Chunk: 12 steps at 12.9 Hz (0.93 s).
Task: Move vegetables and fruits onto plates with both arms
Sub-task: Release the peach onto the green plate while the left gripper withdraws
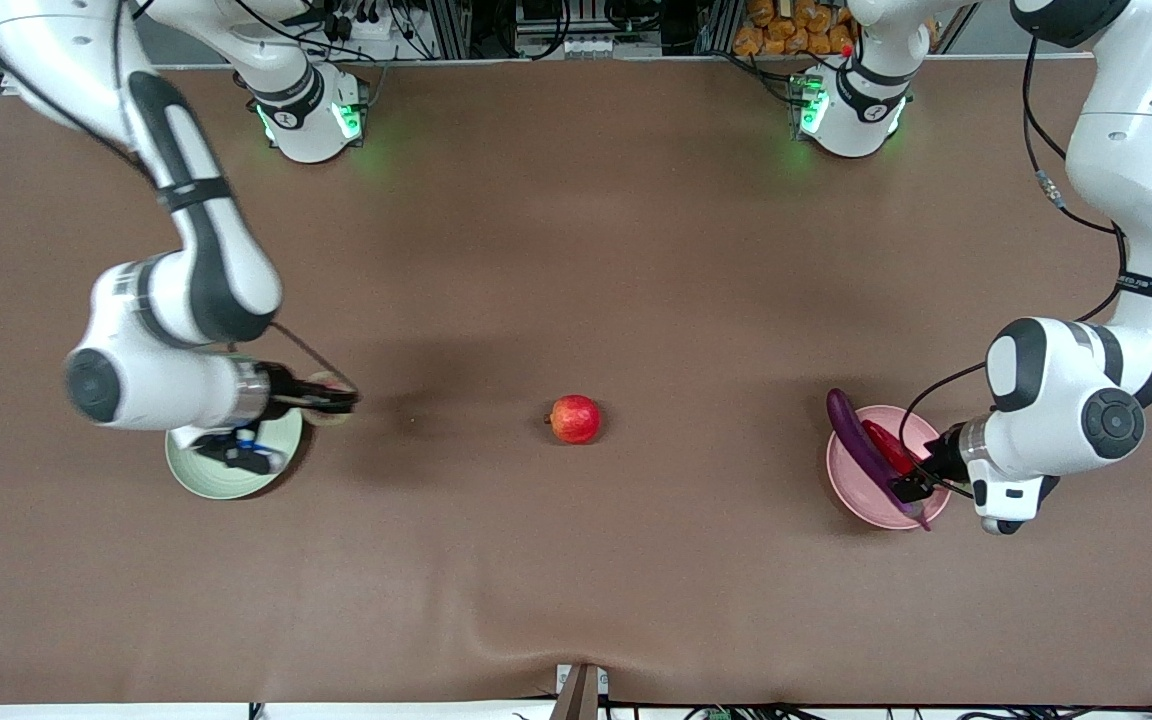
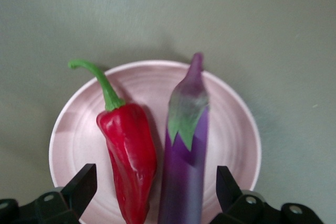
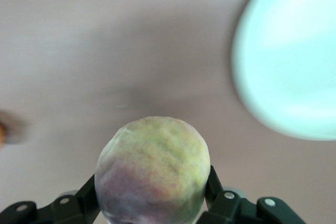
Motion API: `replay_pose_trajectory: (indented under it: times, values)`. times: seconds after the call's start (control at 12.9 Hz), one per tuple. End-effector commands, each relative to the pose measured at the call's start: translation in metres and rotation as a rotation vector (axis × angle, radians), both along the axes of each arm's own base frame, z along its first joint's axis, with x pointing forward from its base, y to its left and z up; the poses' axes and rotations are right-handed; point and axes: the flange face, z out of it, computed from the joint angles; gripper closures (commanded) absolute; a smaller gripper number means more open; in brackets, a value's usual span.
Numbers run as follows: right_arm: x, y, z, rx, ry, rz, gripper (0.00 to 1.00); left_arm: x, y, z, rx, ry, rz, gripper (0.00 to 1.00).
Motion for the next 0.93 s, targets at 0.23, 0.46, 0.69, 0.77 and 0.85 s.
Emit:
replay_pose_trajectory:
  times: [0.23,0.46,0.69,0.77,0.85]
  values:
    - [-0.012,-0.16,-0.038,0.052,-0.071,0.314,0.85,0.002,0.0,0.08,0.035,-0.046,-0.086,0.0]
    - [-0.011,-0.188,-0.076,0.057,-0.107,0.381,0.73,-0.004,0.001,0.136,0.074,-0.096,-0.166,0.0]
    - [-0.01,-0.182,-0.075,0.065,-0.107,0.394,0.0,-0.015,-0.004,0.2,0.112,-0.117,-0.194,0.0]
    - [-0.008,-0.174,-0.069,0.066,-0.102,0.388,0.0,-0.02,-0.004,0.224,0.123,-0.111,-0.231,0.0]
    - [-0.006,-0.162,-0.064,0.06,-0.072,0.33,0.0,-0.026,-0.007,0.244,0.121,-0.097,-0.296,0.0]
